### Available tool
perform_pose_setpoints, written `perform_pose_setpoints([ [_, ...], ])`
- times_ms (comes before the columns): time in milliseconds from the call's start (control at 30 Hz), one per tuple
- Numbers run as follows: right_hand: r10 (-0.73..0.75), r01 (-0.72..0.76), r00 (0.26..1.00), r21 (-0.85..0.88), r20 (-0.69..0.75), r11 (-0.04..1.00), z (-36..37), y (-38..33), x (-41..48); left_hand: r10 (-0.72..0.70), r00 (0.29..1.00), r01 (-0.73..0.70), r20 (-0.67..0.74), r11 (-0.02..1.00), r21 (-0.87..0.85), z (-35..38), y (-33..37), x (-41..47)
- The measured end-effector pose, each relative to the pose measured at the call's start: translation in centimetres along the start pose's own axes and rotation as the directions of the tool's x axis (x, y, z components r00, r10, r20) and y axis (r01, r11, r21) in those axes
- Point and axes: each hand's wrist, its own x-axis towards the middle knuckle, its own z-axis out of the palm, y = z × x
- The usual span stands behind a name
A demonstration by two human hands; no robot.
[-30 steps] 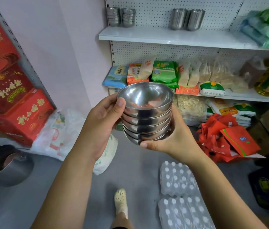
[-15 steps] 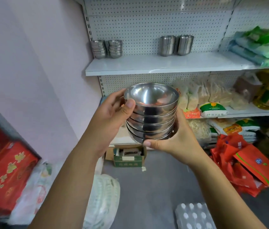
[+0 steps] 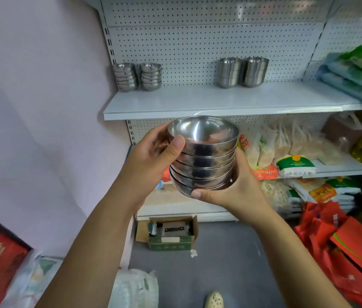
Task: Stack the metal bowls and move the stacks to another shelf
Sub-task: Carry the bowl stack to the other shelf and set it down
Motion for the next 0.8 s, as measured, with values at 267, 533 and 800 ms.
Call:
perform_pose_setpoints([
  [267,-0.027,0.027,1.000,-0.001,0.009,1.000,-1.9,3.5,11.9,0.015,1.000,-0.014,-0.011,1.000,0.007,0.0,-1.8,12.0],
  [533,-0.031,0.035,0.996,-0.037,0.089,0.999,-4.2,7.0,23.1,0.063,0.997,-0.050,-0.047,0.969,0.241,-0.8,-3.5,22.6],
  [800,0.005,-0.001,0.996,-0.052,0.092,0.999,-2.7,11.2,32.1,0.168,0.986,-0.148,0.004,0.860,0.488,-3.8,-5.3,32.2],
])
